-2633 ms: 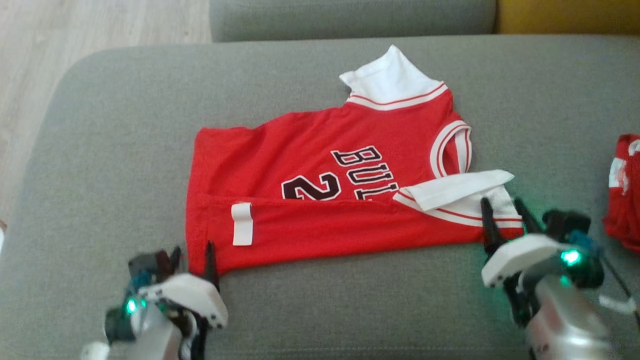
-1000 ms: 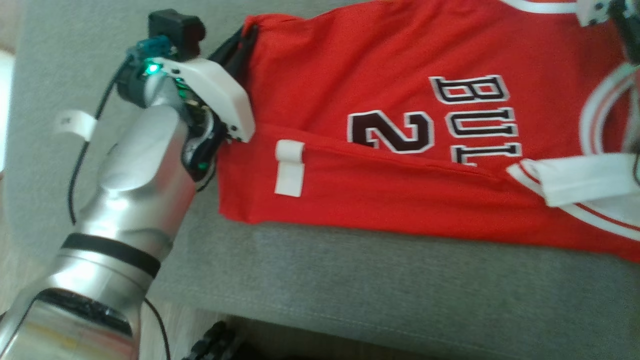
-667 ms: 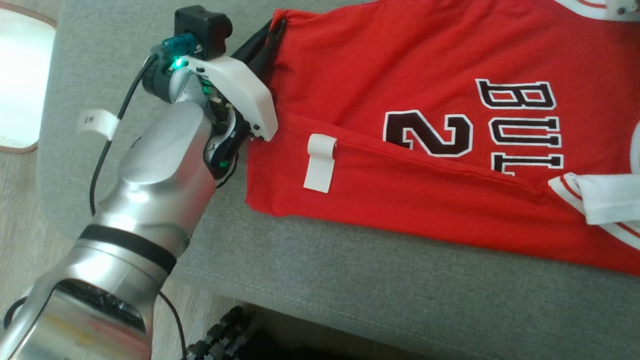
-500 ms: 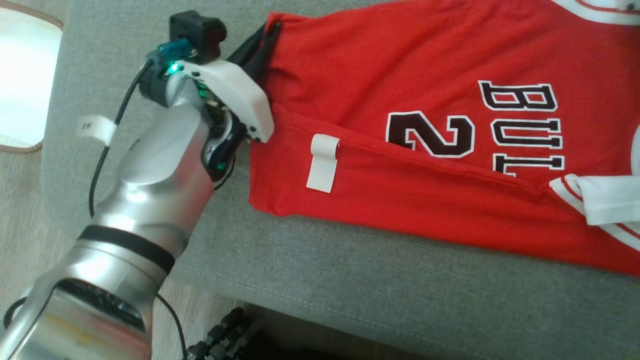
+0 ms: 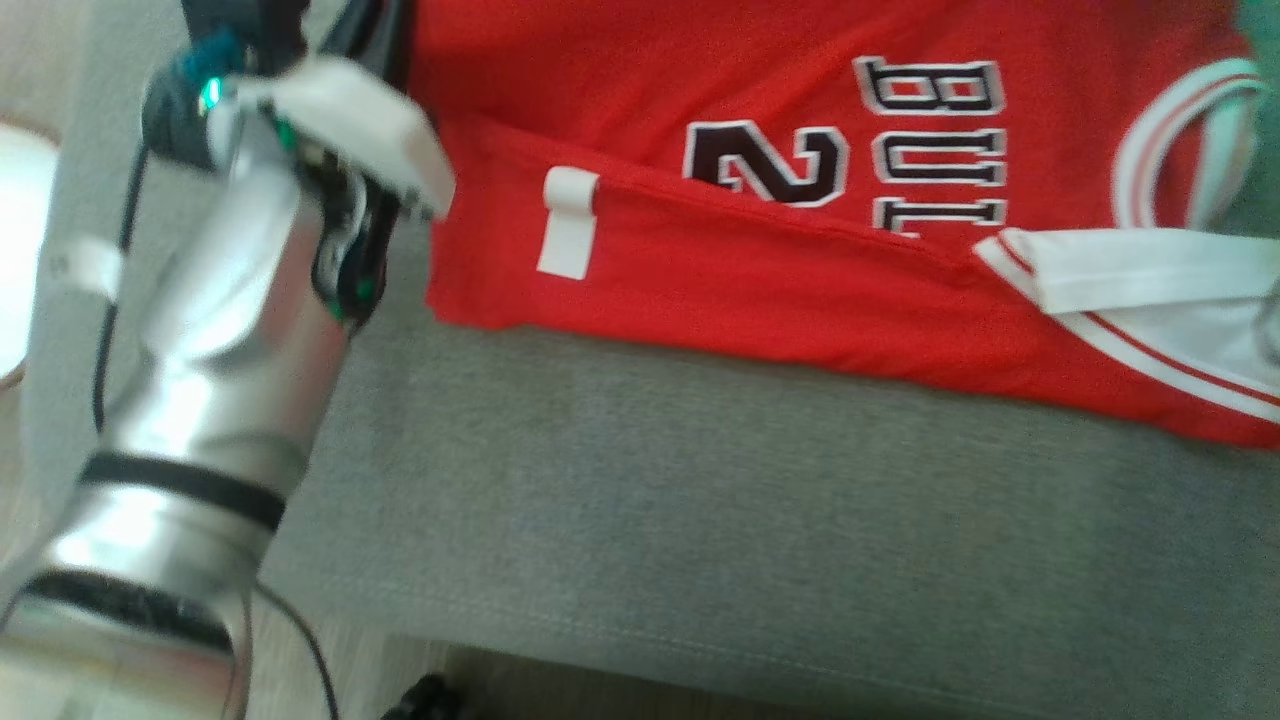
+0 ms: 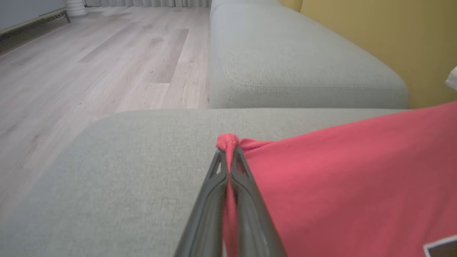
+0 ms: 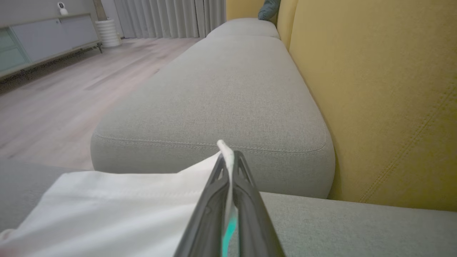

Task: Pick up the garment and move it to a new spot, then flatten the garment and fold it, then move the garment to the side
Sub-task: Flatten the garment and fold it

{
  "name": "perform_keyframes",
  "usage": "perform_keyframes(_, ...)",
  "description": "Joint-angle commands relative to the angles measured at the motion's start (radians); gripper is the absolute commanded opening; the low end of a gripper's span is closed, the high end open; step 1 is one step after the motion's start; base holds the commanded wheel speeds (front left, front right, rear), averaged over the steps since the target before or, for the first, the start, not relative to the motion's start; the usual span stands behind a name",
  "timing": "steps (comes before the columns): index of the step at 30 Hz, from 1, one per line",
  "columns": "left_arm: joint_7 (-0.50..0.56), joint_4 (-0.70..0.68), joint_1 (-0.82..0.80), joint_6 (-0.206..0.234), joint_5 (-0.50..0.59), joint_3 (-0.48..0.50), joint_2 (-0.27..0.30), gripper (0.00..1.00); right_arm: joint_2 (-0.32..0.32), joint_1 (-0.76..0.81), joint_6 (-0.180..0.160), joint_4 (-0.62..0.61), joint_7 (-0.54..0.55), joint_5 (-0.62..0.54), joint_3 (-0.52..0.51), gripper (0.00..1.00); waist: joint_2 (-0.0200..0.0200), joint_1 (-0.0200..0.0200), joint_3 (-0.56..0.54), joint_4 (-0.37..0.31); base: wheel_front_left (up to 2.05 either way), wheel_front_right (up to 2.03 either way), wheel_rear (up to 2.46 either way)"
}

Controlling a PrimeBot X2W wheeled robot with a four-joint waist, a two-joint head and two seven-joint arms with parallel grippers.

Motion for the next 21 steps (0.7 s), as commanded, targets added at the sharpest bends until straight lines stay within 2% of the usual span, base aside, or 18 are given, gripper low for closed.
perform_keyframes(1, -0.01, -0.015, 0.015, 0.003, 0.005, 0.03, 0.053, 0.0, 0.027, 0.014, 0.003, -0.023, -0.014, 0.013, 0.005, 0.0, 0.0, 0.0, -0.035, -0.036, 0.0, 0.0, 0.0)
perform_keyframes(8, -0.01, -0.004, 0.156, 0.011, 0.033, 0.093, 0.065, 0.0, 0.11, 0.178, 0.003, -0.03, -0.099, 0.19, 0.068, 0.0, 0.0, 0.0, -0.116, -0.11, 0.0, 0.0, 0.0)
perform_keyframes(10, -0.01, -0.014, 0.205, 0.02, 0.039, 0.123, 0.068, 0.0, 0.125, 0.251, 0.003, -0.066, -0.107, 0.282, 0.086, 0.0, 0.0, 0.0, -0.142, -0.122, 0.0, 0.0, 0.0)
perform_keyframes(11, -0.01, -0.021, 0.257, 0.028, 0.048, 0.145, 0.068, 0.0, 0.125, 0.335, 0.003, -0.115, -0.109, 0.352, 0.129, 0.0, 0.0, 0.0, -0.164, -0.133, 0.0, 0.0, 0.0)
perform_keyframes(16, -0.01, -0.028, 0.359, 0.036, 0.069, 0.198, 0.06, 0.0, 0.118, 0.532, 0.003, -0.257, -0.049, 0.522, 0.239, 0.0, 0.0, 0.0, -0.206, -0.149, 0.0, 0.0, 0.0)
perform_keyframes(17, -0.01, -0.031, 0.379, 0.043, 0.075, 0.209, 0.055, 0.26, 0.113, 0.566, 0.003, -0.286, -0.03, 0.552, 0.256, 0.18, 0.0, 0.0, -0.212, -0.15, 0.0, 0.0, 0.0)
perform_keyframes(18, -0.01, -0.036, 0.398, 0.051, 0.082, 0.222, 0.051, 0.9, 0.107, 0.594, 0.003, -0.313, -0.015, 0.582, 0.266, 1.0, 0.0, 0.0, -0.217, -0.15, 0.0, 0.0, 0.0)
perform_keyframes(19, -0.01, -0.042, 0.417, 0.059, 0.09, 0.233, 0.045, 1.0, 0.098, 0.616, 0.003, -0.339, -0.007, 0.605, 0.271, 1.0, 0.0, 0.0, -0.221, -0.148, 0.0, 0.0, 0.0)
perform_keyframes(21, -0.01, -0.064, 0.456, 0.075, 0.109, 0.257, 0.028, 1.0, 0.077, 0.651, 0.003, -0.379, -0.001, 0.628, 0.277, 1.0, 0.0, 0.0, -0.232, -0.139, 0.0, 0.0, 0.0)
